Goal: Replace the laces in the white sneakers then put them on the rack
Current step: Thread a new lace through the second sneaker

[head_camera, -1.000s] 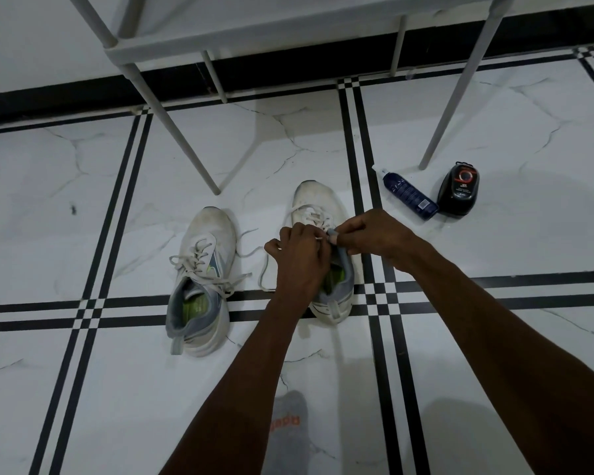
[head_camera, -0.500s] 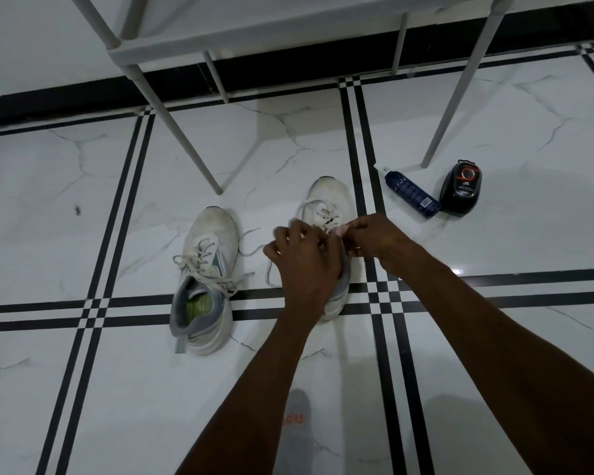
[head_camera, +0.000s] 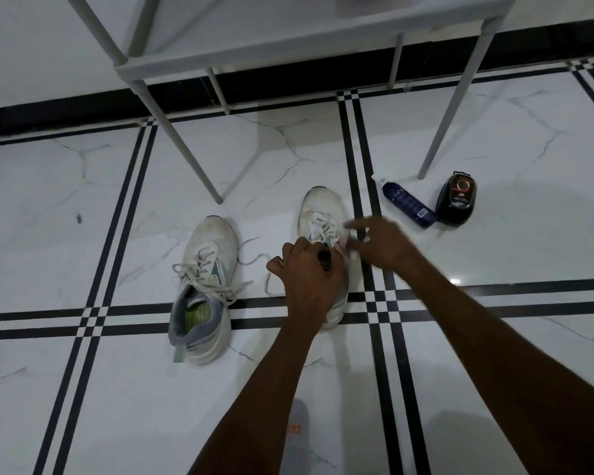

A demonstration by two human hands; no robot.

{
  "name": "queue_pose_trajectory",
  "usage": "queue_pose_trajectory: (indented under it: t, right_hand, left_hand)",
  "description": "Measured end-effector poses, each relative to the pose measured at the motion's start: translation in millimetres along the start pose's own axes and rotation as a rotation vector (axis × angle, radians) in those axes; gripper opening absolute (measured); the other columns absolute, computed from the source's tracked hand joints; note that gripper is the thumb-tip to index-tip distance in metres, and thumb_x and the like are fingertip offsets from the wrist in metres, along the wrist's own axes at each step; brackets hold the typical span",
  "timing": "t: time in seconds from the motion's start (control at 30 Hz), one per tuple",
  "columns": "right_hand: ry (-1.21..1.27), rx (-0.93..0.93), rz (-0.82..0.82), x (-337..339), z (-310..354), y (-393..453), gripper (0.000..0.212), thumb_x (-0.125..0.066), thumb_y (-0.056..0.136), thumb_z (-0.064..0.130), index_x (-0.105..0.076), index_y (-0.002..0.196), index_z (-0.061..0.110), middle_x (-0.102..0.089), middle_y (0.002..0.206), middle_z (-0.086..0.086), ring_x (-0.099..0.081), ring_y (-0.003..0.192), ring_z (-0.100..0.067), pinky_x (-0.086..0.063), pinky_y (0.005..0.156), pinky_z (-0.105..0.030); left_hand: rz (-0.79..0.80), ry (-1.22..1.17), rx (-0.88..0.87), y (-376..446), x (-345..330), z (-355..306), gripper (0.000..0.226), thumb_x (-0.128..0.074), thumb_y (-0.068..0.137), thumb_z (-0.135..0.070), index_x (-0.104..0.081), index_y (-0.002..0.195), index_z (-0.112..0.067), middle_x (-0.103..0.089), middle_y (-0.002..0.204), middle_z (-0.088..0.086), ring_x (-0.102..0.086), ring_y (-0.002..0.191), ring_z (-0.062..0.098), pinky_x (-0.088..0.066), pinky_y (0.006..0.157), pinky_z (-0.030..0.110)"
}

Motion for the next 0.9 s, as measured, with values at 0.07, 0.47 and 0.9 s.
queue_pose_trajectory:
  t: [0.07, 0.47, 0.9]
  right_hand:
    - [-0.059, 0.034, 0.033, -19, -1, -2, 0.017, -0.069, 0.092, 0.023, -0.078, 0.091, 0.009, -0.075, 0.097, -0.006, -0.067, 0.088, -0.014, -0.041, 0.071, -0.003]
    - [-0.225, 0.064, -0.352, 38, -11, 7, 0.032, -0.063, 0.088, 0.045, -0.072, 0.112, 0.025, -0.065, 0.123, -0.005, -0.055, 0.119, -0.027, -0.035, 0.102, -0.035]
    - [0.056, 0.056, -0.280, 46, -1, -6, 0.015, -0.060, 0.096, 0.014, -0.071, 0.105, 0.007, -0.067, 0.104, -0.003, -0.063, 0.094, -0.016, -0.047, 0.088, -0.027]
  left_hand:
    - [0.001, -0.019, 0.005, 0, -2, 2, 0.032, -0.056, 0.092, -0.044, -0.068, 0.072, -0.023, -0.055, 0.079, -0.007, -0.047, 0.086, 0.016, -0.022, 0.079, 0.038]
    - [-0.008, -0.038, 0.015, 2, -3, 2, 0.032, -0.060, 0.092, -0.040, -0.062, 0.065, -0.024, -0.051, 0.074, -0.009, -0.047, 0.080, 0.014, -0.025, 0.077, 0.038]
    - [-0.013, -0.053, -0.015, 1, -1, -1, 0.030, -0.060, 0.091, -0.042, -0.061, 0.067, -0.025, -0.055, 0.074, -0.007, -0.052, 0.078, 0.015, -0.026, 0.074, 0.036]
Point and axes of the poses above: each hand's wrist, its own y-axis towards the middle knuckle, its own x-axis out of the back of the hand, z = x × y, the point moved 10 cm from there along y, towards the middle knuckle
